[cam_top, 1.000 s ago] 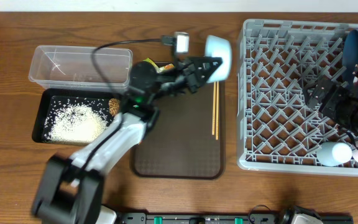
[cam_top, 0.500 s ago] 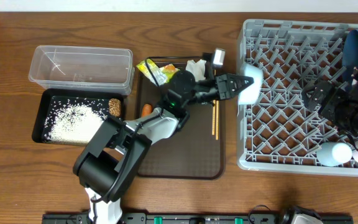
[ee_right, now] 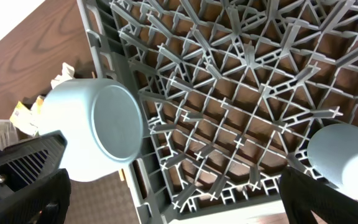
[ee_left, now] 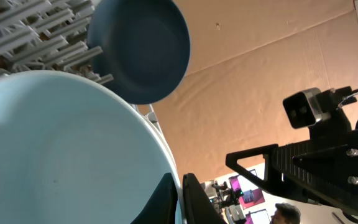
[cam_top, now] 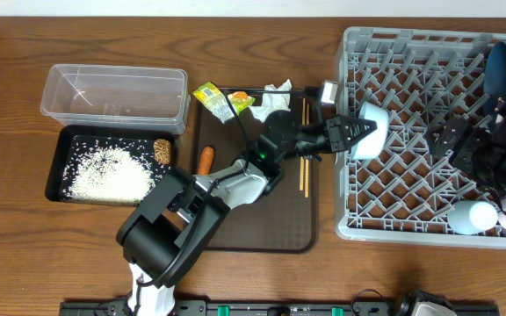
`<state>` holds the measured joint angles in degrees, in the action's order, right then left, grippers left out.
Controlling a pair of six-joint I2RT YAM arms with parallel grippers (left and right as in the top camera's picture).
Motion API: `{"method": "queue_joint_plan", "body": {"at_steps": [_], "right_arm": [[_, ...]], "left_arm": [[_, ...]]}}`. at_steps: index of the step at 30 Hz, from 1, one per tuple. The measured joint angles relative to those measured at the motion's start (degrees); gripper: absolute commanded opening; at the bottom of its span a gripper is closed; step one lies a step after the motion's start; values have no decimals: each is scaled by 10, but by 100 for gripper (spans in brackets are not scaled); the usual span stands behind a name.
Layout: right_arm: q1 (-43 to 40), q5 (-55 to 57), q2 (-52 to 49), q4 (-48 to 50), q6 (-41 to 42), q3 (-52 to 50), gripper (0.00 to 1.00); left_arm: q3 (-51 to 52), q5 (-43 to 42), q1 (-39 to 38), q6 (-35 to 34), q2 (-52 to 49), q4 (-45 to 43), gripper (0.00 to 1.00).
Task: Sort waste into correct bins and load items into the dishwasher rack
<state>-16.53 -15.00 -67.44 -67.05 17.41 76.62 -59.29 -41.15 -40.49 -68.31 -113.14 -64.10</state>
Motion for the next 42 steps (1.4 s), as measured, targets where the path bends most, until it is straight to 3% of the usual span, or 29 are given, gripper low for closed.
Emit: {"method": "queue_joint_plan", "body": {"at_steps": [21,33,42], "right_arm": [[0,0,0,-27,0,0,99],[0,0,0,-30,0,0,99],[0,0,0,-30,0,0,99]], "left_arm": [[-2,43,-50,-54,-17,-2,6],[-9,64,-62,-101,-49,-82,6],[-13,69,-62,-129,-49,-64,6]]}}
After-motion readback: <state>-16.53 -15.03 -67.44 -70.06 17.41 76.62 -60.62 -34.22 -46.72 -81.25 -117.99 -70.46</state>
